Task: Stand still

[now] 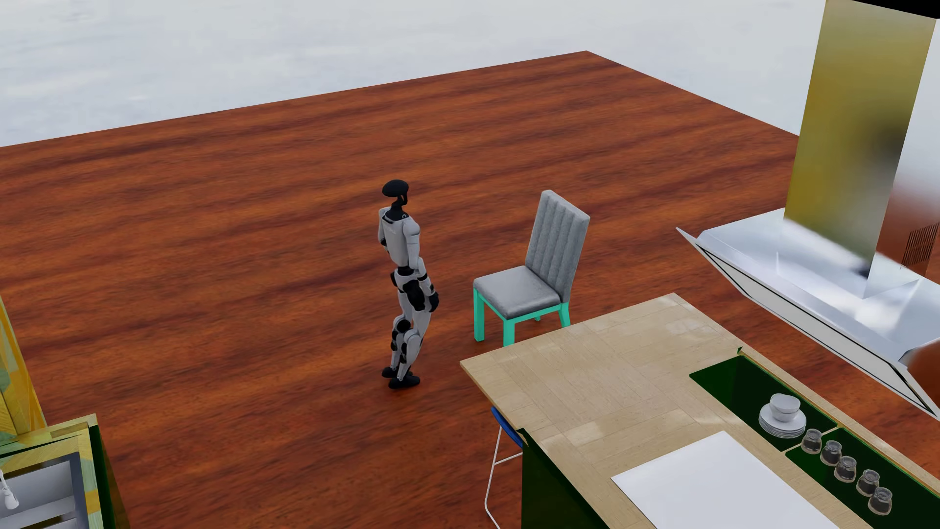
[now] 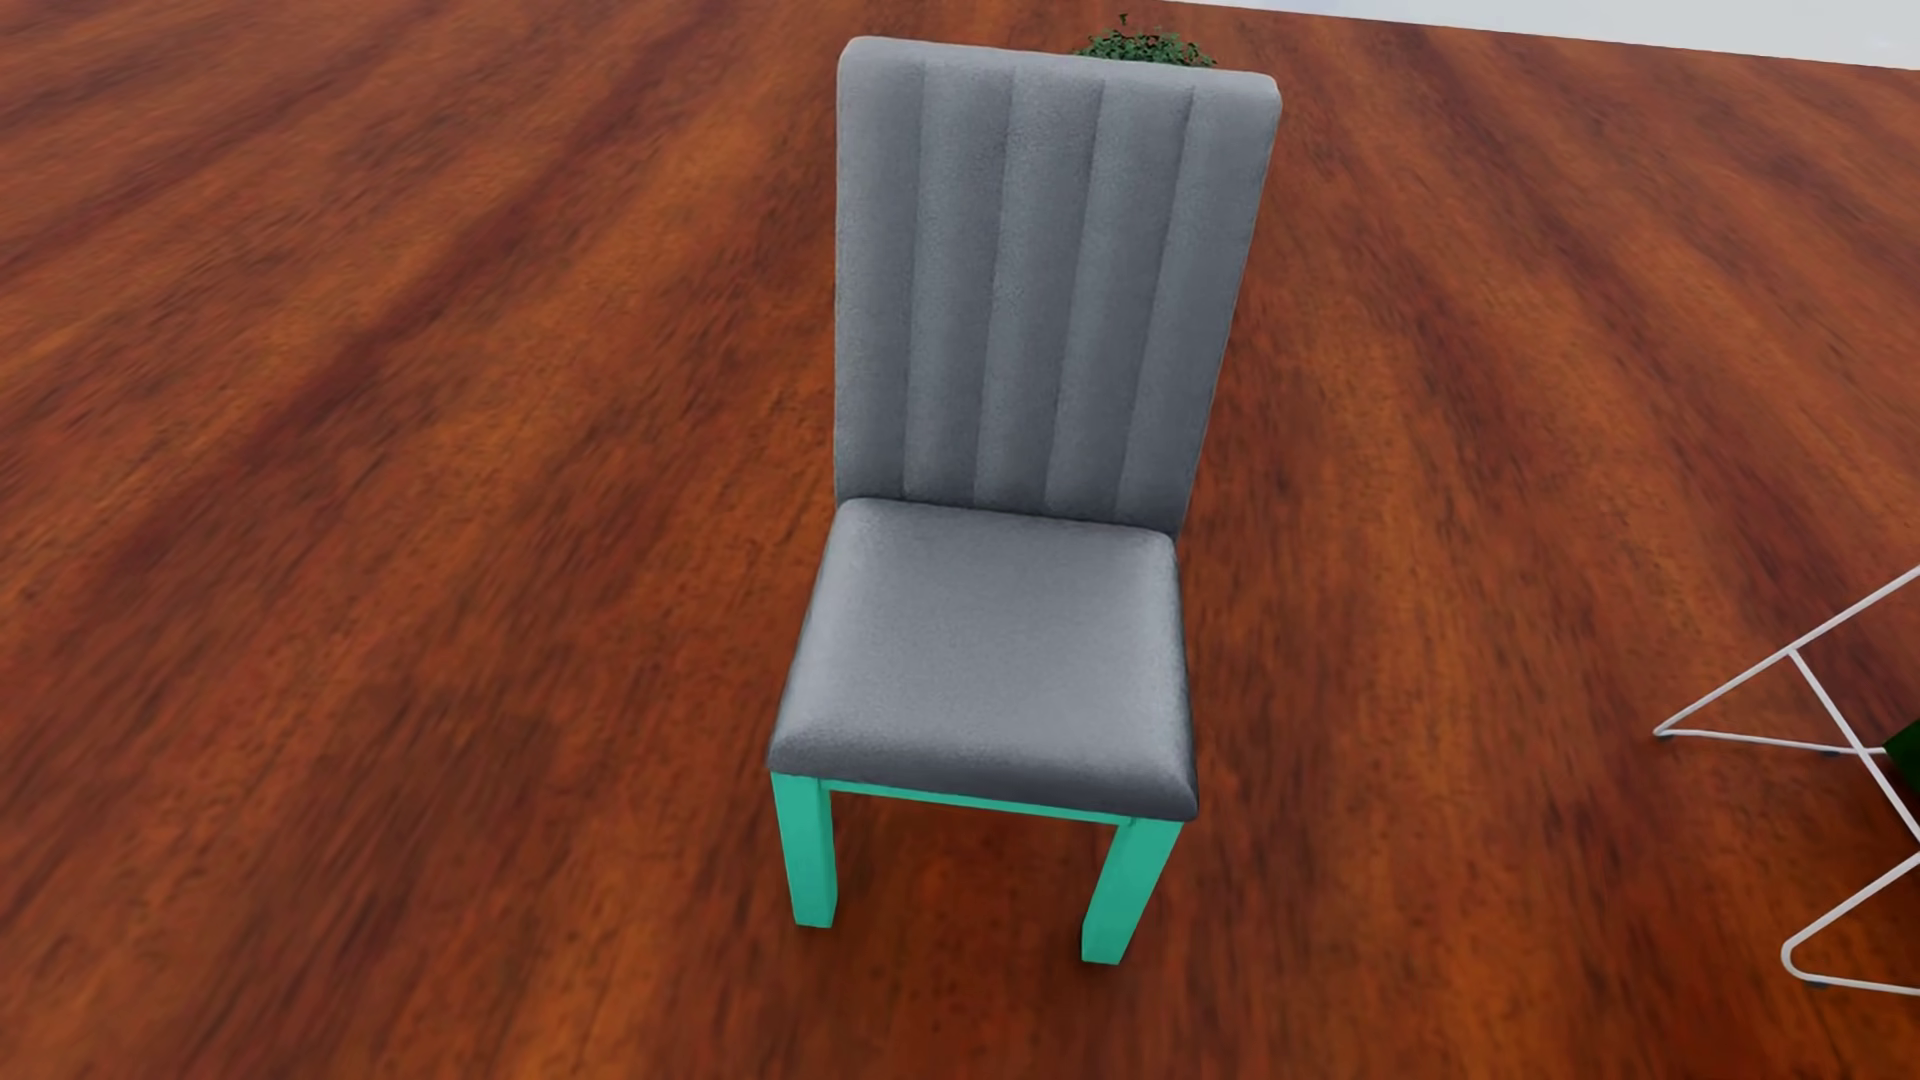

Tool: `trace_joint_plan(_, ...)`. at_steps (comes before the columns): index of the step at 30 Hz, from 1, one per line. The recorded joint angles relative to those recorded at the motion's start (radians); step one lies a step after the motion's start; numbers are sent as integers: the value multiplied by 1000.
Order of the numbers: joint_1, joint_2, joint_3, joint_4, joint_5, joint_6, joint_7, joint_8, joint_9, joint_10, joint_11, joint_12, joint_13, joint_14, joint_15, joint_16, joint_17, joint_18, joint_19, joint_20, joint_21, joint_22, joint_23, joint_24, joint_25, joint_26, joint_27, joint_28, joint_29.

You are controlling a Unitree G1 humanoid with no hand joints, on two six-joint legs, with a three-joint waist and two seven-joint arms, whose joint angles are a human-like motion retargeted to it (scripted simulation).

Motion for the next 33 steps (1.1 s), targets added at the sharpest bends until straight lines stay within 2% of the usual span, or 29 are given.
trace_joint_plan(24, -3, -2, 1, -1, -1, -2, 0, 0, 6, -2, -2, -11, -9, 6, 1, 8, -11, 0, 0, -32, 59, 1, -9, 0, 0, 0, 0, 0, 0)
trace_joint_plan(33, 1, -2, 1, -1, 0, 0, 0, 0, 4, -5, -1, -3, -5, 4, 2, 1, -4, 0, 0, -14, 16, -1, -1, 0, 0, 0, 0, 0, 0)
